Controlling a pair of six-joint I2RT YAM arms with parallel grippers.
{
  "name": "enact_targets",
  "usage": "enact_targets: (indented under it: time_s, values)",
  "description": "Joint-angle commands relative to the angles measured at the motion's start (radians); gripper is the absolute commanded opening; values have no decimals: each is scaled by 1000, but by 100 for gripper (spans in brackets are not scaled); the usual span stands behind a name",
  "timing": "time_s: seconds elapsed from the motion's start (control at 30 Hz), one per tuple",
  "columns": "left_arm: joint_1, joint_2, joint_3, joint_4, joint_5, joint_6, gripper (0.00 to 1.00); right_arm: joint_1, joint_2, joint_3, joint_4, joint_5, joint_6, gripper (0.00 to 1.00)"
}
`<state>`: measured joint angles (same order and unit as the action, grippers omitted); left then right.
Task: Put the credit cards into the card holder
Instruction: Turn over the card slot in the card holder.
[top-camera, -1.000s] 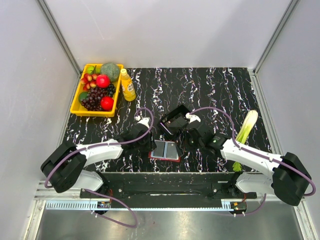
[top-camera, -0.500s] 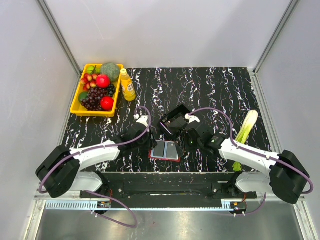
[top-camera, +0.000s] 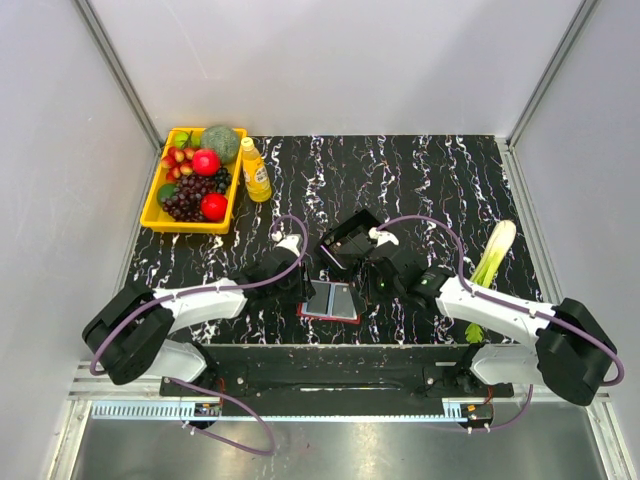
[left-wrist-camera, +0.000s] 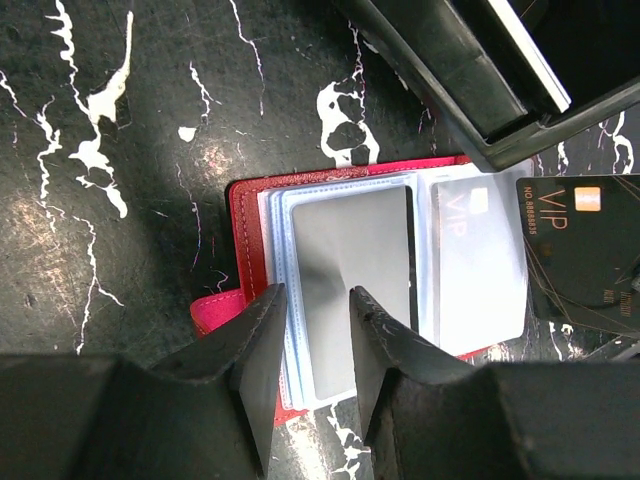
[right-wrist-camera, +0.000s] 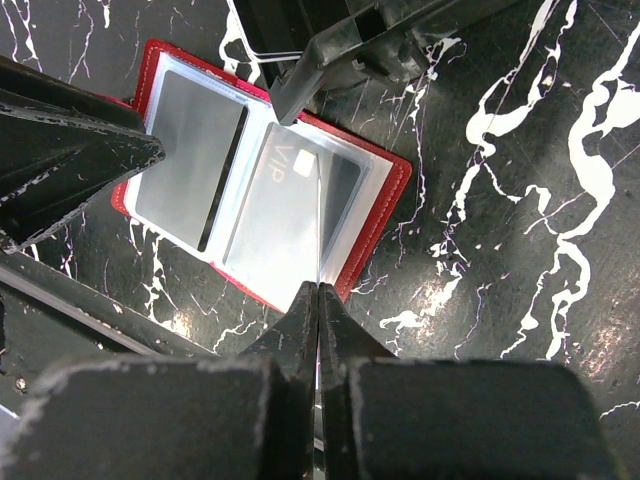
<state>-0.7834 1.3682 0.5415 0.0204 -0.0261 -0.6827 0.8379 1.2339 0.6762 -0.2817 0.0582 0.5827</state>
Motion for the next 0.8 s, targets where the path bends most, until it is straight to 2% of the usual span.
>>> enact_targets:
  time_s: [0.0,0.13,0.4,0.77]
  values:
    - [-5,-29,14,39,17,-9,36,4,10,3,29,-6,8,0]
    - [-5,-44,6,46,12,-6,38,4,12,5,32,-6,8,0]
    - [-5,23,25,53,48,-12,36,4,9,6,32,-8,8,0]
    - [-7,37,31,59,67,-15,34,3,-2,2,30,2,9,0]
